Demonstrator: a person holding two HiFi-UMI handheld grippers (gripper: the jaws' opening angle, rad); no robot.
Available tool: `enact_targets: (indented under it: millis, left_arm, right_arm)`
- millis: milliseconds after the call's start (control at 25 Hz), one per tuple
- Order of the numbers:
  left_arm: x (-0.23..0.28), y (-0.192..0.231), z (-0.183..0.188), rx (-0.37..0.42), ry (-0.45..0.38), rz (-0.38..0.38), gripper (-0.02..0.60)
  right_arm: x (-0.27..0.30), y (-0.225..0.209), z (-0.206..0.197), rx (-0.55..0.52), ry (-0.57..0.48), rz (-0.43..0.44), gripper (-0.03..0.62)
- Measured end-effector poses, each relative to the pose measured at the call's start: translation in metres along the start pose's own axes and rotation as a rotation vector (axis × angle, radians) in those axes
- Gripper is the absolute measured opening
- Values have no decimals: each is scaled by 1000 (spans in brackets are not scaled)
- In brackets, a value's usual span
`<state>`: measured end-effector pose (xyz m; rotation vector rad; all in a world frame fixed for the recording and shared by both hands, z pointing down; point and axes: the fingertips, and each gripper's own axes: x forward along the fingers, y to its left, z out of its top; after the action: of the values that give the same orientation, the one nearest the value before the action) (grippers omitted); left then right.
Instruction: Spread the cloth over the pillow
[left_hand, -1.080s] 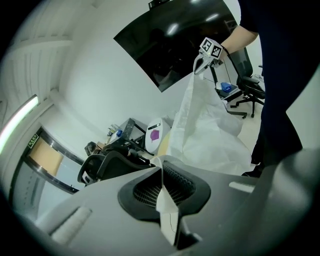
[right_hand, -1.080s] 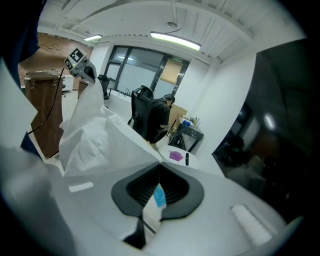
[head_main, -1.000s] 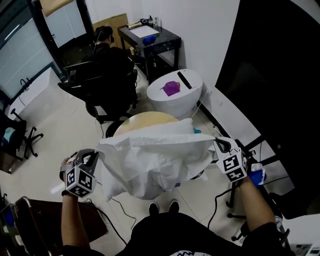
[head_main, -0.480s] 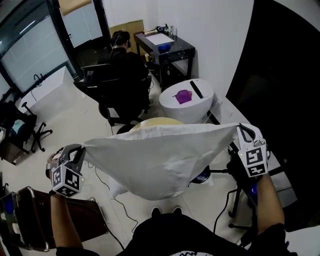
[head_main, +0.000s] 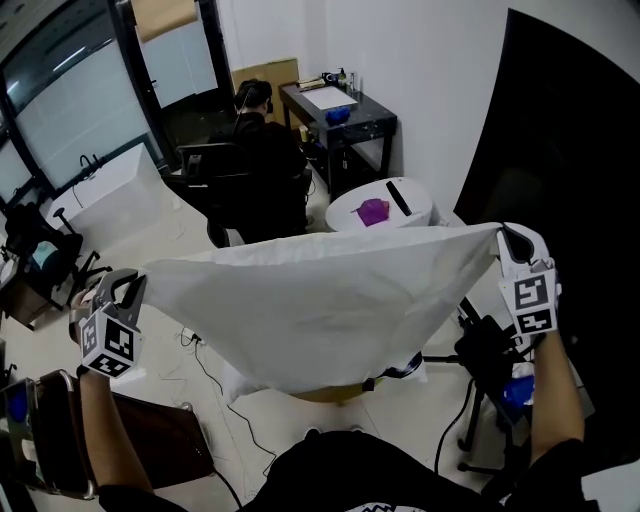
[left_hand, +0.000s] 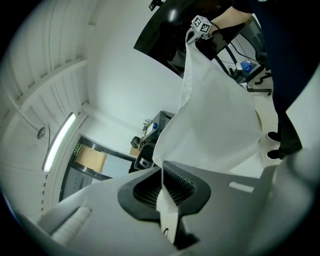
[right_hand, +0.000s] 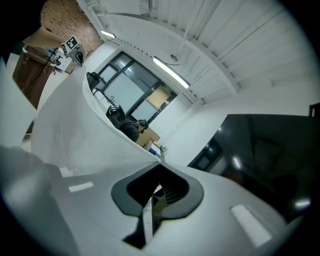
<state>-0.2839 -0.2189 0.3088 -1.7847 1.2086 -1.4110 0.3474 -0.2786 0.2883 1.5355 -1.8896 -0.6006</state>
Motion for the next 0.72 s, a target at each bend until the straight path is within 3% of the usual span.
enact_targets:
  millis: [320,720]
  left_arm:
    - [-8,48,-4,14,8,81,0]
    - [-12,95,-4,-13,13,158,0]
  right_arm:
    - [4,-46,26,3,-32,-64,11]
    - [27,-74,49,43,-68,-68,11]
